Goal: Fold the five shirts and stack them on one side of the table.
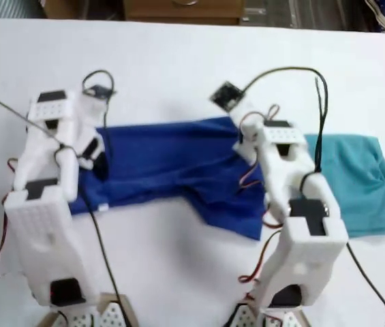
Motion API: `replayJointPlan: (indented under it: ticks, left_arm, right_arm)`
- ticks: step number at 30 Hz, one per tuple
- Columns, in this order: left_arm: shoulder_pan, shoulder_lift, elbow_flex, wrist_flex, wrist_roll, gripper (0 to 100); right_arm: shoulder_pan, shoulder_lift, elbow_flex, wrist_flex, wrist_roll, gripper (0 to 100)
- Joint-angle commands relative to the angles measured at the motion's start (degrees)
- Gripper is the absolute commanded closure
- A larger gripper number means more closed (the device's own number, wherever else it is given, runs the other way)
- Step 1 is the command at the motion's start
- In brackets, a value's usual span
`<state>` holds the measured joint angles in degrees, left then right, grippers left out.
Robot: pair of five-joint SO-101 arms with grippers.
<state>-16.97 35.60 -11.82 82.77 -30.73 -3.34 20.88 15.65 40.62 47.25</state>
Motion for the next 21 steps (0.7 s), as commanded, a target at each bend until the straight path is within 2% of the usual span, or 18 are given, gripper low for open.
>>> replayJointPlan:
  ticks: [1,6,12,17,21]
  left_arm:
    - [-0.62,0.00,-2.86,1.23,0.18,79]
    - [2.29,-0.09,-11.21,8.70,0.44,79]
    - [2.46,-0.09,-24.48,19.16,0.70,79]
    - [0.18,0.44,-24.57,19.52,0.70,79]
    - [0.09,-0.09,-18.33,19.52,0.26,79]
  right_arm:
    - [3.12,-1.01,-3.25,0.13,-0.18,86.5]
    - [0.31,-7.87,-6.33,4.44,-0.18,86.3]
    - [-1.27,-15.87,-8.79,6.46,-0.18,86.5]
    - [0.31,-16.04,-7.65,13.41,-0.18,86.5]
    - [0.13,-16.31,-5.71,21.85,0.44,86.5]
